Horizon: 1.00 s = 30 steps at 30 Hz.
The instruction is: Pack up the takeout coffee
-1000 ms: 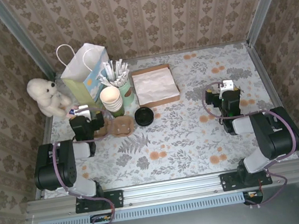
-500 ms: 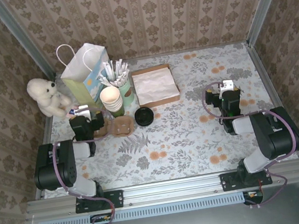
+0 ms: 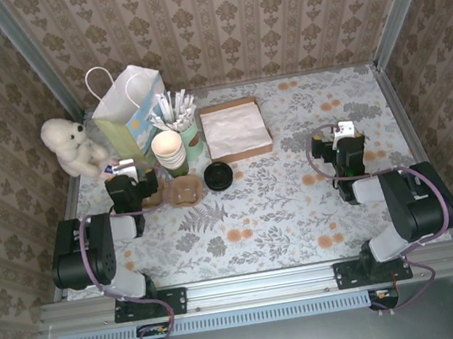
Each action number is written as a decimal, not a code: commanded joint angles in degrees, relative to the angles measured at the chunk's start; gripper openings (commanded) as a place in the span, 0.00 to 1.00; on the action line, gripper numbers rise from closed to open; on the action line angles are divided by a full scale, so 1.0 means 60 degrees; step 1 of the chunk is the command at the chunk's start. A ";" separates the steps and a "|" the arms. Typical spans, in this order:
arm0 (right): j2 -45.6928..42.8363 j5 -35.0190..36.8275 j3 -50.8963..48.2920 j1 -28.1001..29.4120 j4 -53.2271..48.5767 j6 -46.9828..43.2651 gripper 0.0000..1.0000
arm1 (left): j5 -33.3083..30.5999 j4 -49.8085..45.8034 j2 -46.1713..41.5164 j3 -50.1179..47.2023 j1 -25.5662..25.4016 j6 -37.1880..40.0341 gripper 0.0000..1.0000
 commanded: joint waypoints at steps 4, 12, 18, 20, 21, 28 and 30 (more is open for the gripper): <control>-0.2458 0.0223 0.0514 0.0302 -0.3156 0.0261 1.00 | -0.1838 -0.1455 -0.2415 0.0106 -0.0039 -0.0658 1.00; -0.5280 -0.0659 0.1921 0.0316 -0.7979 0.3483 1.00 | -0.4243 -0.8559 -0.6316 0.1693 -0.0530 -0.5466 1.00; -0.5385 -0.2635 0.3224 0.0331 -1.0473 0.5294 1.00 | -0.1934 -1.4165 -0.6654 0.4333 -0.0646 -0.7419 1.00; -0.5090 -0.3020 0.3690 0.0345 -1.1209 0.5567 1.00 | -0.1064 -1.5183 -0.6516 0.5041 -0.0687 -0.7388 1.00; -0.4959 -0.3197 0.3920 0.0345 -1.1504 0.5613 1.00 | -0.0643 -1.5548 -0.6383 0.5335 -0.0725 -0.7444 1.00; -0.4024 -0.5208 0.5303 0.0374 -1.2299 0.7051 1.00 | 0.1838 -1.6008 -0.4656 0.6910 -0.1666 -0.8001 0.78; -0.3790 -0.6065 0.5281 0.0440 -1.1671 0.7526 1.00 | 0.1878 -1.5446 -0.4175 0.7221 -0.2012 -0.7740 0.73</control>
